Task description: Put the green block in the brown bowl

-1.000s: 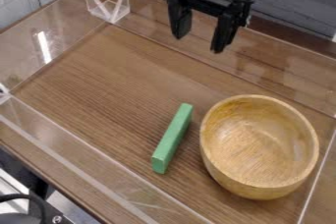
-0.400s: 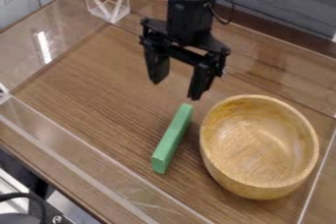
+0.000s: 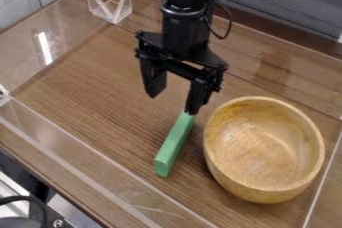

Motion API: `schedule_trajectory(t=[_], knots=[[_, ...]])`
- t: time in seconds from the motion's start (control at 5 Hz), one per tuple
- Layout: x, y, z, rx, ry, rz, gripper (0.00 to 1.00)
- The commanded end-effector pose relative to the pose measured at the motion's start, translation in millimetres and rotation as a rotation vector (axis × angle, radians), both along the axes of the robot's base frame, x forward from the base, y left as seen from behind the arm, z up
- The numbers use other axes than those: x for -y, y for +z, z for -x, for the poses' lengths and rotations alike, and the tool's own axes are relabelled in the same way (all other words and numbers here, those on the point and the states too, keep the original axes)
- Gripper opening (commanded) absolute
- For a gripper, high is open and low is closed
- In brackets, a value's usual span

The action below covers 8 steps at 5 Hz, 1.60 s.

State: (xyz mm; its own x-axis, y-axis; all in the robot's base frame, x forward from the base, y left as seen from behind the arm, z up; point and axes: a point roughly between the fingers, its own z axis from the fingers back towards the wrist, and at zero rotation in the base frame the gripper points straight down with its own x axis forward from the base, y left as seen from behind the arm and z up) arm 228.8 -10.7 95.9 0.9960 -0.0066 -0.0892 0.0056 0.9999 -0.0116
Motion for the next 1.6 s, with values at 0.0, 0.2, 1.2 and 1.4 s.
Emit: schedule_trajectory(t=[0.0,0.2,1.2,1.4], knots=[[2,7.4,-0.5,0.043,-0.01,0.002,1.0],[3,4.9,3.8,0.042,-0.013,0.003,1.0],[10,-6.3,20.5,0.048,-0.022,0.022,1.0],[10,-9.0,22.2,0.053,-0.021,0.027,1.0]])
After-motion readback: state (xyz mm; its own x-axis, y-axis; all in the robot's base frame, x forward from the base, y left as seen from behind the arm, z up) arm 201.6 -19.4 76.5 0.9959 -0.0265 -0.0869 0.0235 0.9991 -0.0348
